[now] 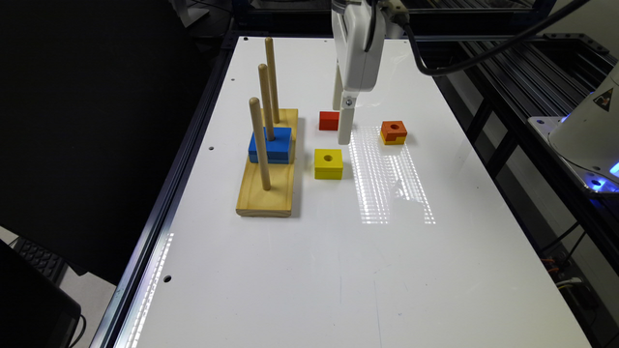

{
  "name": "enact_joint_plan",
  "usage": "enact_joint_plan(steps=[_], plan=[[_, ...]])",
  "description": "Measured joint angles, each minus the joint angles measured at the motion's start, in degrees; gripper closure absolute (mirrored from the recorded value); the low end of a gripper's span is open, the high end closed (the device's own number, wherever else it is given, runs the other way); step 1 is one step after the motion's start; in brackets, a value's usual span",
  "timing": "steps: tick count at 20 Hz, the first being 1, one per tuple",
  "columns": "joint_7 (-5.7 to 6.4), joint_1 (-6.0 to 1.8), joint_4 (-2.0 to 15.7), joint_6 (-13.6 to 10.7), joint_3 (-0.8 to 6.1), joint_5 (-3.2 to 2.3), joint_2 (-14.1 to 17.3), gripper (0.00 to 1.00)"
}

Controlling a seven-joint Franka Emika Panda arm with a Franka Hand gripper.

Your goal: Pick up yellow block.

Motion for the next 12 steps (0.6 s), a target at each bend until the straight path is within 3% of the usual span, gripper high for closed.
enact_joint_plan(steps=[3, 8, 12], plan=[[0.00, 0.00, -0.02, 0.97, 0.00, 0.00, 1.50, 0.00], [0.00, -0.02, 0.06, 5.04, -0.01, -0.04, 5.45, 0.00], [0.00, -0.03, 0.17, 5.47, -0.01, -0.04, 5.84, 0.00]])
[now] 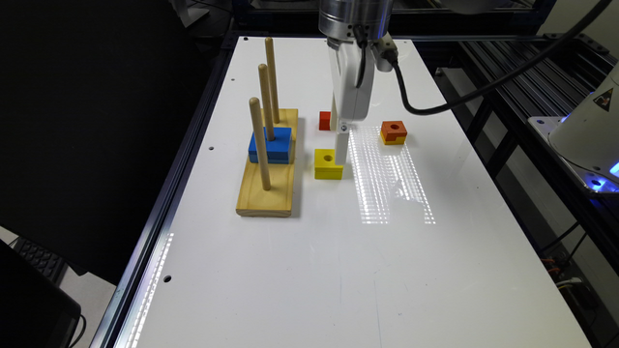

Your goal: Pick up yellow block.

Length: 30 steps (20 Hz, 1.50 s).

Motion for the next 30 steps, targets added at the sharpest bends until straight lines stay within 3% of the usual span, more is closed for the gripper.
enact_joint_plan(steps=[18, 25, 30], plan=[[0.00, -0.01, 0.18, 2.02, -0.11, -0.01, 2.35, 0.00], [0.00, -0.01, 2.93, 2.22, -0.35, -0.13, 4.80, 0.00], [0.00, -0.01, 3.60, 2.22, -0.38, -0.14, 5.56, 0.00]])
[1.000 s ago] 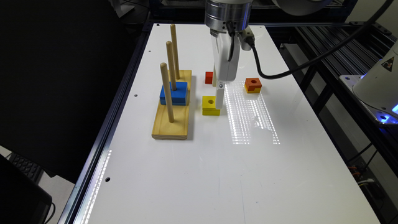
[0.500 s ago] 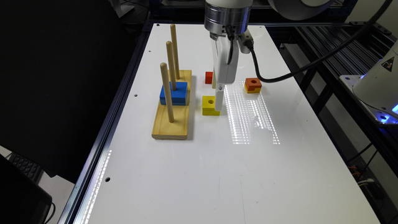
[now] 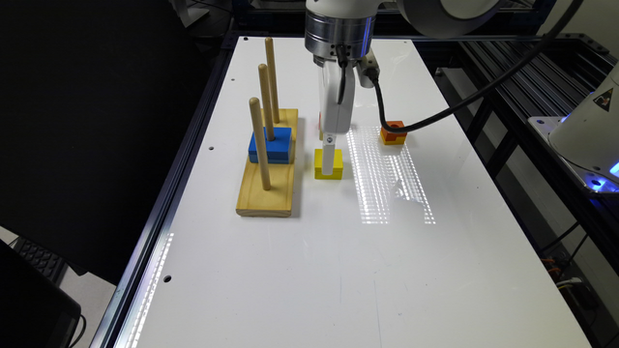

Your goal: Pick up yellow block.

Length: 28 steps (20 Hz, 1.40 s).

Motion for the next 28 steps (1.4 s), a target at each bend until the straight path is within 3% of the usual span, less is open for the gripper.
enact_joint_plan(steps=[9, 14, 18, 19, 28], plan=[[0.00, 0.00, 0.01, 0.10, -0.02, -0.02, 0.59, 0.00], [0.00, 0.00, 0.23, 4.04, -0.23, -0.49, 4.65, 0.00], [0.04, 0.01, 0.53, 4.21, -0.26, -0.59, 4.82, 0.00], [0.03, 0.01, 0.53, 4.21, -0.25, -0.59, 4.82, 1.00], [0.03, 0.00, 0.49, 4.14, -0.25, -0.59, 4.76, 1.00]])
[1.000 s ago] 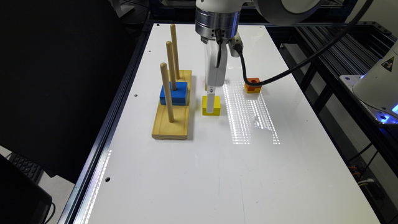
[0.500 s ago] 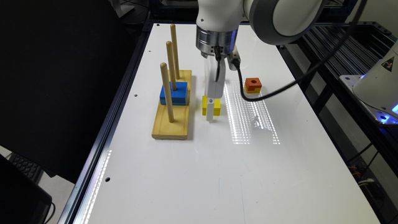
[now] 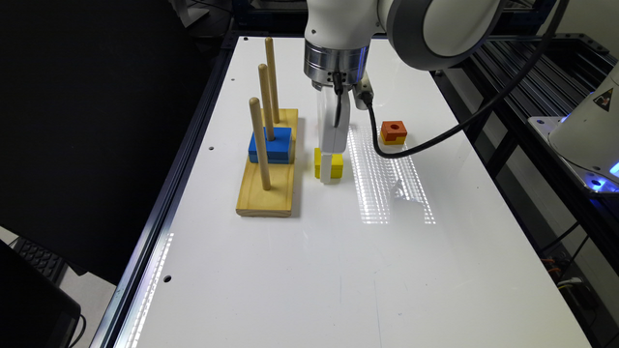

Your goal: Pick up yellow block.

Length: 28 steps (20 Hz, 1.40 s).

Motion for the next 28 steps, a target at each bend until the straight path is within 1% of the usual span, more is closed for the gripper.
enact_joint_plan(steps=[3, 7, 11, 12, 14, 17, 18, 22, 26, 28], plan=[[0.00, 0.00, -0.06, -0.30, 0.01, 0.00, -0.57, 1.00], [0.00, 0.01, -0.25, -2.10, 0.06, 0.00, -2.38, 1.00], [0.00, 0.01, -0.43, -2.65, 0.08, 0.00, -3.17, 1.00], [0.00, 0.01, -0.41, -3.09, 0.10, 0.00, -3.79, 1.00], [0.01, 0.01, -0.40, -5.08, 0.15, 0.00, -5.93, 1.00], [0.03, 0.01, -0.50, -10.06, 0.28, 0.05, -10.67, 1.00], [0.04, 0.02, -0.58, -11.18, 0.32, 0.05, -11.76, 1.00], [0.05, 0.02, -0.63, -12.98, 0.40, 0.06, -14.00, 1.00], [0.08, 0.02, -0.58, -17.25, 0.51, 0.20, -18.44, 1.00], [0.10, 0.02, -0.61, -18.70, 0.58, 0.22, -19.85, 1.00]])
